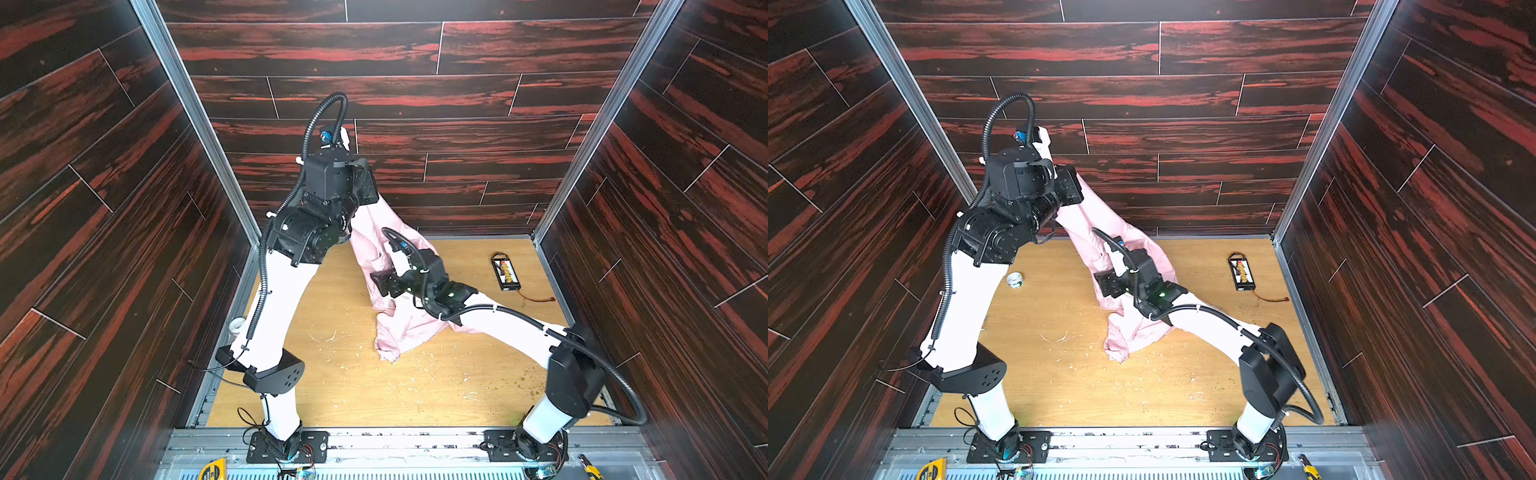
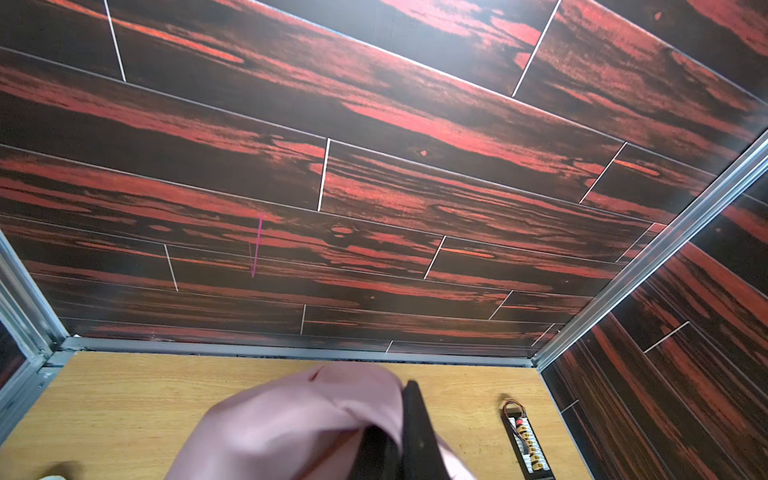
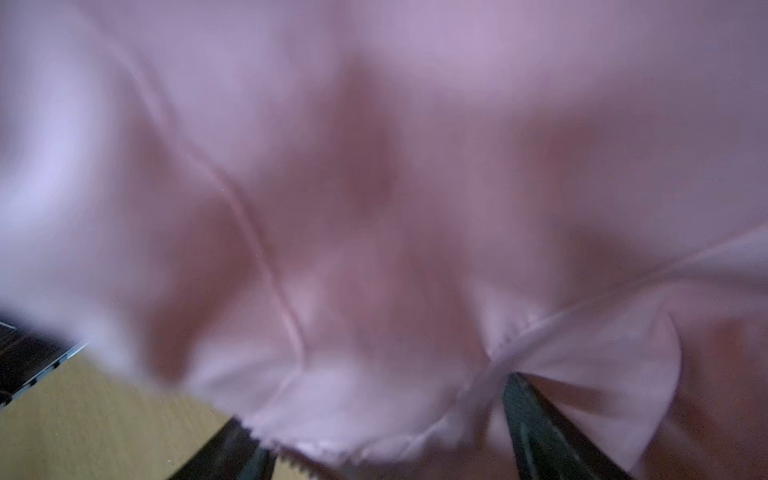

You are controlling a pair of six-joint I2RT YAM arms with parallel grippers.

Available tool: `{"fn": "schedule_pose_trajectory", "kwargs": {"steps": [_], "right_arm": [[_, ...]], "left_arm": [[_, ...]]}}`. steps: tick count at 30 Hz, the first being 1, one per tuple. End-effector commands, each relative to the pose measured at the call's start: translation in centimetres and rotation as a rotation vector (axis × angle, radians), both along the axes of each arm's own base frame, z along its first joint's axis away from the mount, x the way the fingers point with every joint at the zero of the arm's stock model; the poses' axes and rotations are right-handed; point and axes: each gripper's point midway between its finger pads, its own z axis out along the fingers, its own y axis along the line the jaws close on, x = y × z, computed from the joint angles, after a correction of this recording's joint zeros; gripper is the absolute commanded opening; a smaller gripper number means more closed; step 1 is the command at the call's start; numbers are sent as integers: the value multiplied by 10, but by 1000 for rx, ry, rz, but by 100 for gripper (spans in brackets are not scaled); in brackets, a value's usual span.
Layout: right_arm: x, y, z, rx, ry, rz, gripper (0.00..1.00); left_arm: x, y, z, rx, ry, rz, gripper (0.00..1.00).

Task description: Zip up the jacket

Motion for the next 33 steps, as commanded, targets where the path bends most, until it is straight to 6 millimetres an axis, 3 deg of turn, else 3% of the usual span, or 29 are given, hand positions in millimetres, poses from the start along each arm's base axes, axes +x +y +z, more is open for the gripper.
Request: {"fn": "schedule_pose_trajectory", "kwargs": {"steps": [1, 3, 5, 10, 14, 24, 28, 33], "right_arm": [[17, 12, -3, 40, 8, -64, 85], [27, 11, -8, 48, 19, -119, 82], [36, 11, -12, 48, 27, -168, 73], [45, 15, -9, 50, 35, -193, 27], [33, 2, 18, 80, -8, -183, 1], [-38, -52, 142, 147, -193, -52, 0], [-55, -69, 185, 120, -230, -34, 0], [-78, -93, 243, 144, -289, -24, 0]], "left_arm": [[-20, 12, 28, -58, -58, -8, 0], [-21, 11, 29, -71, -57, -12, 0], [-23, 11, 30, -81, -55, -15, 0], [-27, 14, 32, -92, -59, -17, 0], [-38, 27, 37, -79, -75, 13, 0], [-35, 53, 26, -56, -94, 120, 0], [-31, 39, 13, -81, -88, 49, 2], [-43, 25, 18, -182, -183, -66, 4]]}}
